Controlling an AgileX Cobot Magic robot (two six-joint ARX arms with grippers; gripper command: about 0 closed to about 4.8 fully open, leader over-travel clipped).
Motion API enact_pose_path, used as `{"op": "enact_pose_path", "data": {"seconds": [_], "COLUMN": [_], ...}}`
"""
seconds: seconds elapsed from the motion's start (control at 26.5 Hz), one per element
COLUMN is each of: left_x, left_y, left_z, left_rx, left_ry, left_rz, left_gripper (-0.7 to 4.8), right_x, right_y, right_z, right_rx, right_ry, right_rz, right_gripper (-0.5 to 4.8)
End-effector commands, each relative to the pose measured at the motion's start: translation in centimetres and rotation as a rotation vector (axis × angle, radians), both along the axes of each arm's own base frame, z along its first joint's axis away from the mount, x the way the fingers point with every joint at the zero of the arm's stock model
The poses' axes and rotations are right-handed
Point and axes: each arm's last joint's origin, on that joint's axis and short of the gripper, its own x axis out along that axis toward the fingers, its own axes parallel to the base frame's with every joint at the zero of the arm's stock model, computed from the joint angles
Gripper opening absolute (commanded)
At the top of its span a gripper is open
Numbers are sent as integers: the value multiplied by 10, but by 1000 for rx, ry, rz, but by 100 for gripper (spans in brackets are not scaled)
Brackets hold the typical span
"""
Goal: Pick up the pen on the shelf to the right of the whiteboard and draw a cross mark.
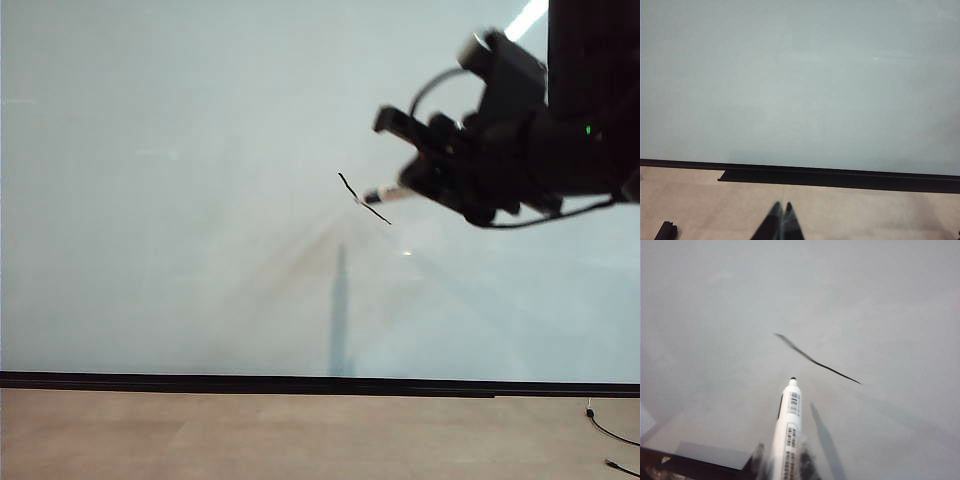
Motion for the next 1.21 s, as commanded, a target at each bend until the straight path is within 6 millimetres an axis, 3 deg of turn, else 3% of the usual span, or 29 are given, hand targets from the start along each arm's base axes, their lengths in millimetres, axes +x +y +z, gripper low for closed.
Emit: {"op": "enact_pose_path", "data": {"seconds": [0.04, 0.19, 0.53, 1.21], "left_x": [0, 0, 0, 0], "left_y": [0, 0, 0, 0], "left_z": [1, 1, 1, 1], "left_rx": [4, 4, 4, 4], "left_ry": [-7, -7, -8, -7], "left_rz": [-4, -4, -4, -4], "left_gripper": [-5, -4, -5, -4], "right_x": [-4, 4, 17, 30], "right_y": [3, 8, 16, 5], "right_z": [12, 27, 42, 38], "right_rx": [-155, -425, -571, -606], "right_ry": [-86, -47, -57, -79], "right_rz": [15, 49, 97, 132], "right_gripper": [-6, -6, -6, -6]}}
